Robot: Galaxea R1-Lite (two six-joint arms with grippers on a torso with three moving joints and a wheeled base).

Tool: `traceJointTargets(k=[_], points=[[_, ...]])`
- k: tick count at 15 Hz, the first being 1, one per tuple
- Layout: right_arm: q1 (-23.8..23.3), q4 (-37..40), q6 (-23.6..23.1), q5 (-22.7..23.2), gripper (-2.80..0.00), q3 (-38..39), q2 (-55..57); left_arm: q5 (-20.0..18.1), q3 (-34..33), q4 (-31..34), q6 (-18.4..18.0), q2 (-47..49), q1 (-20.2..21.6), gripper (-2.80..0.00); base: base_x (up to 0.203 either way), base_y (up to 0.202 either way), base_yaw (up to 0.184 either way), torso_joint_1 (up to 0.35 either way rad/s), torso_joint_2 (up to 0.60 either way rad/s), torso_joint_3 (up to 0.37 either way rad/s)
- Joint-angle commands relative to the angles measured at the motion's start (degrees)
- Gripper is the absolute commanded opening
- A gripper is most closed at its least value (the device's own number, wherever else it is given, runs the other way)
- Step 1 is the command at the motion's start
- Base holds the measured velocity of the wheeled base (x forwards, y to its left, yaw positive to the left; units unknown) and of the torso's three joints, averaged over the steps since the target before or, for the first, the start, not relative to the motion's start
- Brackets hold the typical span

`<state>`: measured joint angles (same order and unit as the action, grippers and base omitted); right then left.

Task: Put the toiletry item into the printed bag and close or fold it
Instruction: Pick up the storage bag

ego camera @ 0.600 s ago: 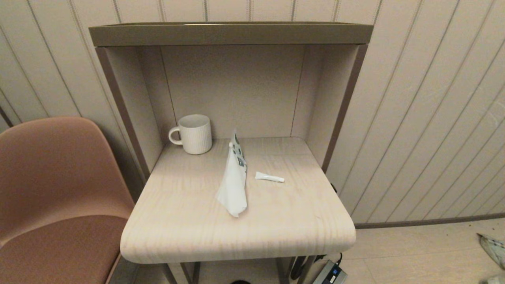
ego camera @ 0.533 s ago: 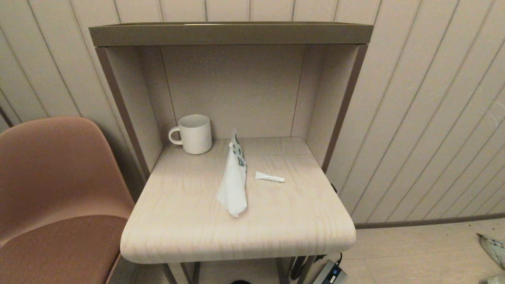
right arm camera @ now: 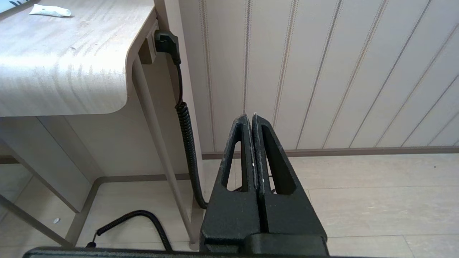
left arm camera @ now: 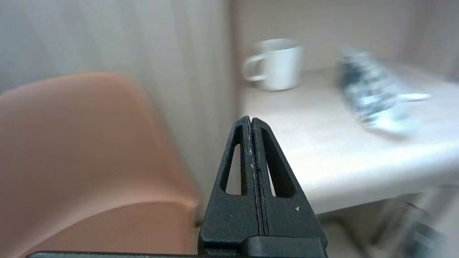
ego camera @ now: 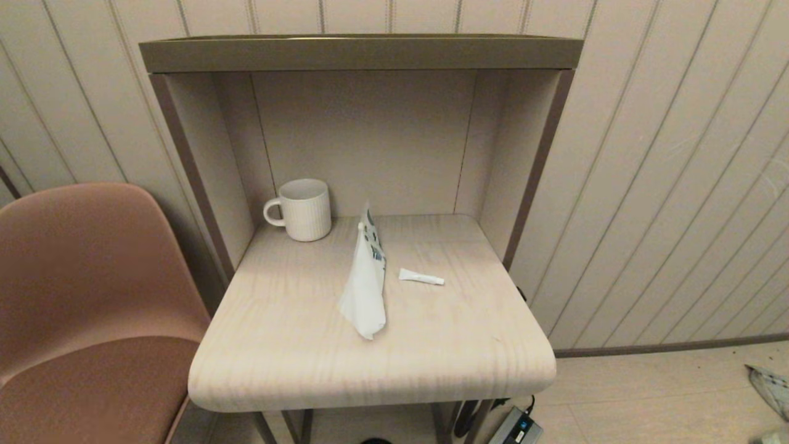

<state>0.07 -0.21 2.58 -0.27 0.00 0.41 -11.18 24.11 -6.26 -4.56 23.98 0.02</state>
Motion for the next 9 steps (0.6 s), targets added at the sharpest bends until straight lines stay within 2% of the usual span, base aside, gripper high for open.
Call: traceJointTargets(k=[1, 2, 3, 4, 6, 7, 8, 9], points=[[0.01, -0.05, -0.02, 0.00, -2.80, 0.00, 0.02, -7.40, 5.87, -0.04, 0.63, 18.22, -0.65, -2.80, 0.000, 0.000, 0.000, 0.000, 0.00, 0.000], [0.01, -0.05, 0.06, 0.00, -2.80, 0.00, 0.02, -10.46, 7.00, -0.05, 1.11, 22.81, -2.66, -2.80, 0.000, 0.000, 0.000, 0.000, 0.00, 0.000], [0.01, -0.05, -0.03, 0.00, -2.80, 0.00, 0.02, -12.44, 7.62, -0.08, 2.08, 26.34, -7.12, -2.80, 0.000, 0.000, 0.000, 0.000, 0.00, 0.000], [0.01, -0.05, -0.03, 0.00, -2.80, 0.00, 0.02, -13.60, 7.90, -0.09, 3.67, 28.11, -13.75, -2.80, 0.000, 0.000, 0.000, 0.000, 0.00, 0.000], [0.01, -0.05, -0.03, 0.00, -2.80, 0.00, 0.02, -12.71, 8.09, -0.18, 8.48, 31.10, -26.20, -2.80, 0.000, 0.000, 0.000, 0.000, 0.00, 0.000], [0.01, -0.05, 0.02, 0.00, -2.80, 0.00, 0.02, -9.61, 7.94, -0.83, 12.04, 32.96, -31.85, -2.80, 0.000, 0.000, 0.000, 0.000, 0.00, 0.000], [0.01, -0.05, -0.03, 0.00, -2.80, 0.00, 0.02, -5.14, 7.08, -3.40, 15.60, 35.13, -36.24, 0.00, 0.000, 0.000, 0.000, 0.000, 0.00, 0.000], [0.01, -0.05, -0.03, 0.00, -2.80, 0.00, 0.02, -1.44, 5.34, -9.98, 17.83, 37.59, -38.90, 0.00, 0.000, 0.000, 0.000, 0.000, 0.00, 0.000]])
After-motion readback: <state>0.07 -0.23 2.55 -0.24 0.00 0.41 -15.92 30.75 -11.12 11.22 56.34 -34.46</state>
